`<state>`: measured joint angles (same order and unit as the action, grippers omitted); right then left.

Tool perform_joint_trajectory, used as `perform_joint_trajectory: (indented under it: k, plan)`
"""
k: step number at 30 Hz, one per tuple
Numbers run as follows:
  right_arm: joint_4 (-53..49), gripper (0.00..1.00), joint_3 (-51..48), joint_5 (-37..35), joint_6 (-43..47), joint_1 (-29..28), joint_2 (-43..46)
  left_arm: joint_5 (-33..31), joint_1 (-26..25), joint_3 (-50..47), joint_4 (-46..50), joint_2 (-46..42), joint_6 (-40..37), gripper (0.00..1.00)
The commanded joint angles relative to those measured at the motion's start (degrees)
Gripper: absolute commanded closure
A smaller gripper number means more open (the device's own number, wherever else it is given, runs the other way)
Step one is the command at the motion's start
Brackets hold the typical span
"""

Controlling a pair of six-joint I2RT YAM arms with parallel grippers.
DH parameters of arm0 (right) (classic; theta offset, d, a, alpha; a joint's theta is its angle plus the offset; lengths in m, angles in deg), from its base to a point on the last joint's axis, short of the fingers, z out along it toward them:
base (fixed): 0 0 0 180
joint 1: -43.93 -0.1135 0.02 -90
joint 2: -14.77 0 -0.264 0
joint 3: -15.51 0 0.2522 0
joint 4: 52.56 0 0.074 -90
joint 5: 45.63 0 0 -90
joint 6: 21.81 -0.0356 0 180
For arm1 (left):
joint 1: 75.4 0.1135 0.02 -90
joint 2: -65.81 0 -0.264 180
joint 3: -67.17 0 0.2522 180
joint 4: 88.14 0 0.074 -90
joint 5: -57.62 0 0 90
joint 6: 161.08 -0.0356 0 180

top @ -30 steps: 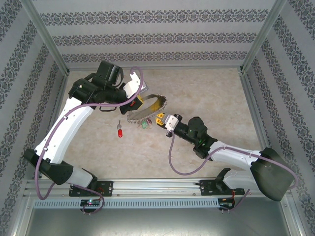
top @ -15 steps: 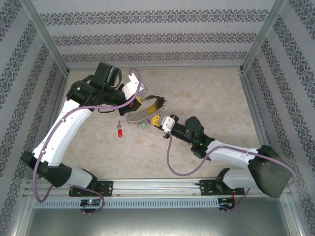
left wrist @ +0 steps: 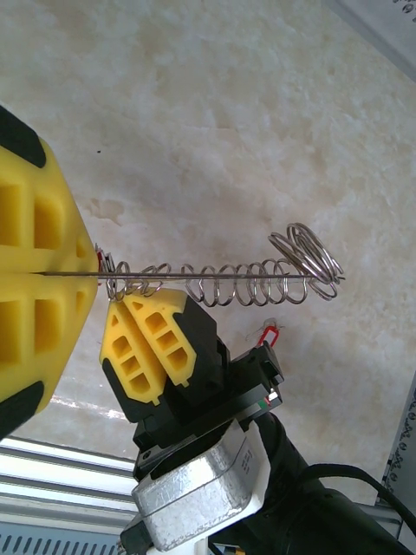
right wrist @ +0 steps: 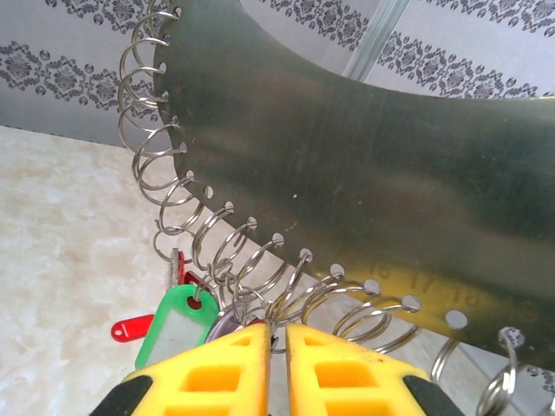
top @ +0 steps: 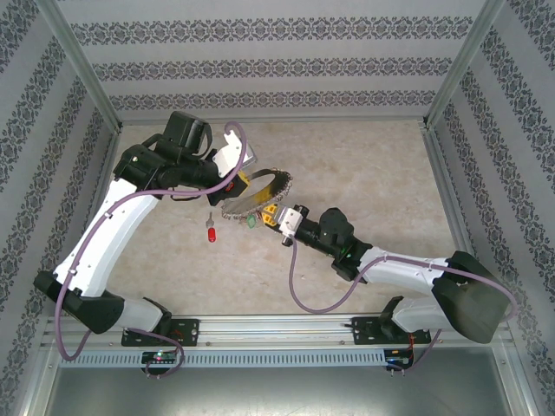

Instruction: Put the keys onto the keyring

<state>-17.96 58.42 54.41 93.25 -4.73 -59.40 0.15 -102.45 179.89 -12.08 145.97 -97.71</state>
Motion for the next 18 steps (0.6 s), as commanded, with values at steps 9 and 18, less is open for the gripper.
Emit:
perform_joint_trajectory:
  k: [9, 18]
  plan:
    - [5.41, 0.82, 0.39, -6.79, 2.18, -2.05, -1.24, 1.28, -1.04, -0.34, -2.71, -2.22, 0.02, 1.0]
    - [6.48, 0.83, 0.03, -8.9, 2.47, -2.49, -1.5, 1.09, -1.06, -0.34, -2.96, -2.34, 0.12, 1.0]
